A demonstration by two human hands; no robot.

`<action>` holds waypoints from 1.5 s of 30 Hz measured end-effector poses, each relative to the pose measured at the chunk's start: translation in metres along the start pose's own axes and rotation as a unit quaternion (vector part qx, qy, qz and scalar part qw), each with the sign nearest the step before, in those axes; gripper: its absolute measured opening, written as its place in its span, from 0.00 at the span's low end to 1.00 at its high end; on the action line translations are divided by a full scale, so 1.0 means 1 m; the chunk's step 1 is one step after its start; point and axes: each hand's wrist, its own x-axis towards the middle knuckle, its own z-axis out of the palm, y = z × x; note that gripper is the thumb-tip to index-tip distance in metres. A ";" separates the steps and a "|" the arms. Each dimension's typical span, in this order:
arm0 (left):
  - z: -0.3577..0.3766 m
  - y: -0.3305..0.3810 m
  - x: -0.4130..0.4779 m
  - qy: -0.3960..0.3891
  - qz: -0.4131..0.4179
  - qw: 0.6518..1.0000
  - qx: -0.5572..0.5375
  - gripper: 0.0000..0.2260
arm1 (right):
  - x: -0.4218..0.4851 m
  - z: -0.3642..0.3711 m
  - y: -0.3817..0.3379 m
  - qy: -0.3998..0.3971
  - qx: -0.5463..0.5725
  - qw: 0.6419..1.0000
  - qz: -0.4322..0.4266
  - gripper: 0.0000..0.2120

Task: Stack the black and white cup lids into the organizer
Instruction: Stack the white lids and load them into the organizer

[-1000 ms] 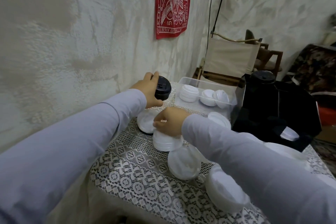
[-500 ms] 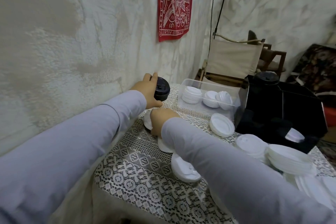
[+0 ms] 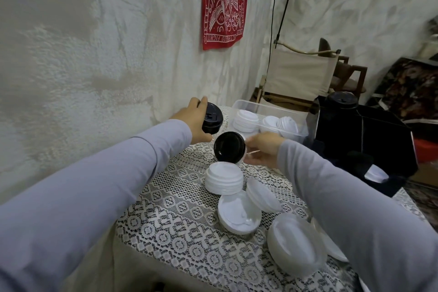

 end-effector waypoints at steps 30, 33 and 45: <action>0.040 0.010 -0.010 -0.085 0.036 0.995 -0.026 0.47 | 0.021 0.013 0.025 0.172 -0.644 0.738 -0.105 0.25; 0.041 0.010 -0.010 -0.085 0.036 0.995 -0.035 0.47 | 0.023 0.007 0.026 0.155 -0.634 0.750 -0.104 0.26; 0.039 0.012 -0.011 -0.073 0.044 0.995 -0.049 0.46 | 0.009 -0.017 0.008 0.137 -0.477 0.827 -0.265 0.35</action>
